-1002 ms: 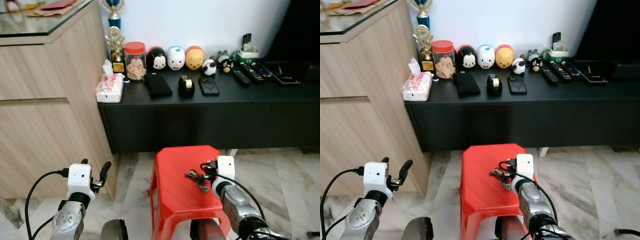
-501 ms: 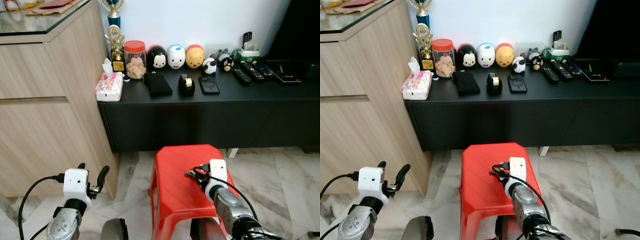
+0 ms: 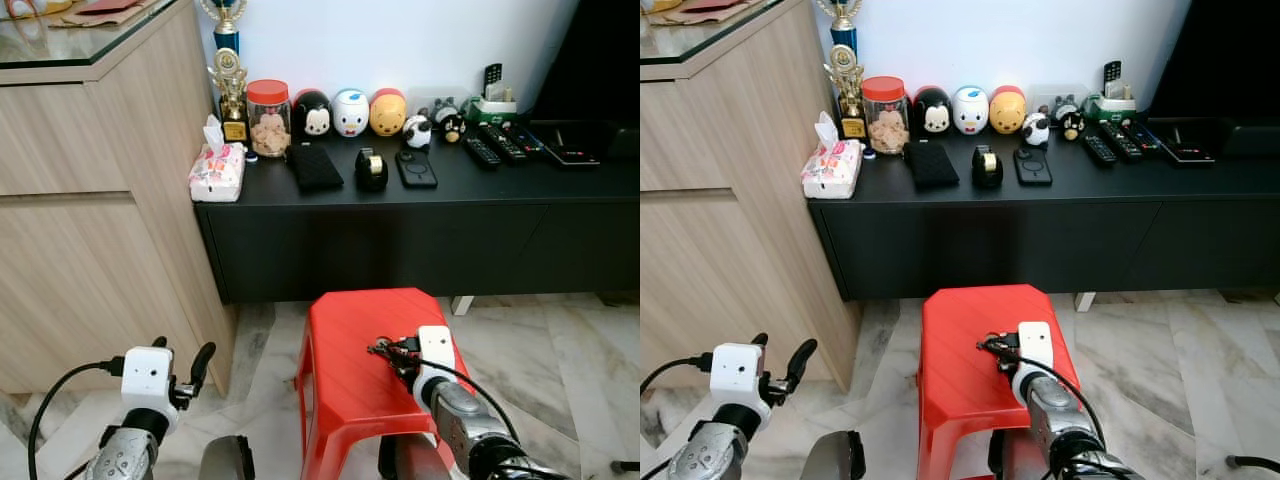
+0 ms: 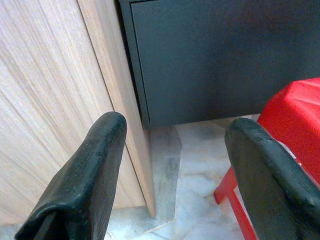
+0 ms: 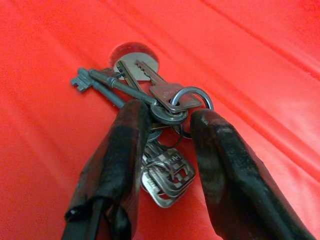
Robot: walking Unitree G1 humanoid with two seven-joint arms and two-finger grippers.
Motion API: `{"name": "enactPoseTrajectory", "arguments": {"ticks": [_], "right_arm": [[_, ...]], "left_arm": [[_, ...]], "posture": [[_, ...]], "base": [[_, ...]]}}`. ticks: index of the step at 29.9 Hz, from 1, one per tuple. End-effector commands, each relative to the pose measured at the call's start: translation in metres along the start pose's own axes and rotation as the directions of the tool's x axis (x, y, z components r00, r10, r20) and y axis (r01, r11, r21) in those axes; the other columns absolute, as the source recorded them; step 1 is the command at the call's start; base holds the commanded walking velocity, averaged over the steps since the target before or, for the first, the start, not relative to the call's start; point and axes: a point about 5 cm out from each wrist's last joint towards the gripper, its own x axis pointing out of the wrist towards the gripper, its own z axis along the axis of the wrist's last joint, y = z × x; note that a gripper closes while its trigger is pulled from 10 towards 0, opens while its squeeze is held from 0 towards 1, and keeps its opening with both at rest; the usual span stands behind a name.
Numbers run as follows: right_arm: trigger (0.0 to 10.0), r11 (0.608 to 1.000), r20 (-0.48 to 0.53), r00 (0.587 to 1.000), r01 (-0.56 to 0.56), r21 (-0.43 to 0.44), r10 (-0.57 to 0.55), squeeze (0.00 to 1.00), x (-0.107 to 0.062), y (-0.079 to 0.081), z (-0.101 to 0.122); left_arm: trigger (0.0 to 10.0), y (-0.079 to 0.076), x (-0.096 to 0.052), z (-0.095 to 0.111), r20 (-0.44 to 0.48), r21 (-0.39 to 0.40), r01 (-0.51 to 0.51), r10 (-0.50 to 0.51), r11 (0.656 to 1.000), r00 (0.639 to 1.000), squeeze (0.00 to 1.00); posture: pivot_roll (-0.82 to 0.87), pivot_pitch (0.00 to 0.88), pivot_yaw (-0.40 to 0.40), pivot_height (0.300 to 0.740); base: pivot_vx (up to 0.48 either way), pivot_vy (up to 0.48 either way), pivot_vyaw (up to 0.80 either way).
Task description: Hang keys on a hook
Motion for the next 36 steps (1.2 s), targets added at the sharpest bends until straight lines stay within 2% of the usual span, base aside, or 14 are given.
{"name": "enactPoseTrajectory", "arguments": {"ticks": [1, 5, 6, 7, 24, 36], "right_arm": [[10.0, 0.999, -0.046, 0.998, -0.036, 0.001, 0.036, 0.00, 0.000, 0.004, -0.009], [10.0, 0.998, -0.047, 0.997, -0.058, -0.010, 0.057, 0.00, 0.000, 0.006, -0.009], [4.2, 0.998, -0.042, 0.998, -0.056, -0.015, 0.055, 0.00, 0.000, 0.006, -0.008], [0.0, 0.998, -0.041, 0.998, -0.054, -0.016, 0.053, 0.00, 0.000, 0.006, -0.008], [0.0, 1.000, -0.004, 1.000, -0.027, 0.000, 0.027, 0.00, 0.000, 0.002, -0.002], [0.0, 0.998, 0.168, 0.985, 0.019, 0.052, -0.027, 0.00, -0.001, -0.004, 0.023]], "left_arm": [[10.0, -0.001, -0.001, 0.001, -0.007, -0.003, 0.004, -0.004, 1.000, 1.000, 0.00], [10.0, -0.001, -0.001, 0.001, -0.012, -0.003, 0.002, -0.002, 1.000, 1.000, 0.00], [10.0, 0.000, 0.000, 0.001, -0.013, -0.002, 0.002, -0.002, 1.000, 1.000, 0.00], [10.0, 0.000, 0.000, 0.001, -0.014, -0.002, 0.002, -0.002, 1.000, 1.000, 0.00], [10.0, 0.001, 0.006, 0.001, -0.015, 0.004, -0.001, 0.001, 1.000, 1.000, 0.00], [10.0, 0.003, 0.013, 0.001, -0.008, 0.006, -0.014, 0.014, 1.000, 1.000, 0.00]], "posture": [[0.08, 0.016, -0.061, 0.570], [0.08, 0.016, -0.059, 0.570], [0.08, 0.015, -0.059, 0.570], [0.08, 0.015, -0.057, 0.570], [0.08, 0.000, -0.055, 0.570], [0.08, 0.000, -0.058, 0.570]], "base": [[0.000, 0.000, 0.00], [0.000, 0.000, 0.00], [0.000, 0.000, 0.00], [0.000, 0.000, 0.00], [0.000, 0.000, 0.00], [0.000, 0.000, 0.00]]}}
